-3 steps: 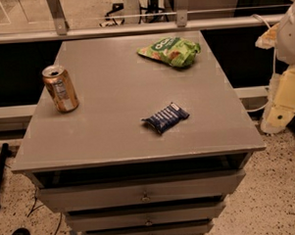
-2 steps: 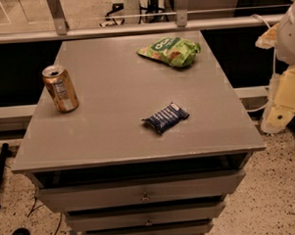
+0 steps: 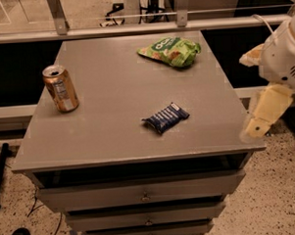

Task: Move rxbar blueberry near orange can

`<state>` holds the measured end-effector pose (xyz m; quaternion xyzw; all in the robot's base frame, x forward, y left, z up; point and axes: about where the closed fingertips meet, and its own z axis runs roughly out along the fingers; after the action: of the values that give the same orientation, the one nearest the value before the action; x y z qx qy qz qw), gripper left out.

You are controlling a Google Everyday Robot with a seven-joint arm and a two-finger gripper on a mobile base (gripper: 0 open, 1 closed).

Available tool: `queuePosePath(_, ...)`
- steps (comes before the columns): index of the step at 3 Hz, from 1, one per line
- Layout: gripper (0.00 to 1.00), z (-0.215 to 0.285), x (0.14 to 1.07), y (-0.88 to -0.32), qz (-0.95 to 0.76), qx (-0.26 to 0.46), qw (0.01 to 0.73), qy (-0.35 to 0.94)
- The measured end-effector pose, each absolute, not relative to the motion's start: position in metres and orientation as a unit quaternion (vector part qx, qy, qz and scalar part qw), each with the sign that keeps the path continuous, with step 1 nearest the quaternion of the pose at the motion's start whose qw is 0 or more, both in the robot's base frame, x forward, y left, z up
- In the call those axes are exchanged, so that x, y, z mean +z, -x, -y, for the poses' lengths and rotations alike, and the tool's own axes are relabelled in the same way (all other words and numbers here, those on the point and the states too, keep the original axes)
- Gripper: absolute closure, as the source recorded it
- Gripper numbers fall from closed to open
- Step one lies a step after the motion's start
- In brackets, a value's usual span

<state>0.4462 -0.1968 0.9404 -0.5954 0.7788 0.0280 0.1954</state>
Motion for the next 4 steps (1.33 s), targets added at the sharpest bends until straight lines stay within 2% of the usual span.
queuePosePath(2,0.00,0.134,0.871,-0.480,-0.759,0.130,0.240,0.592)
queuePosePath(4,0.01,0.081,0.837,-0.517,-0.747,0.174,0.268,0.583)
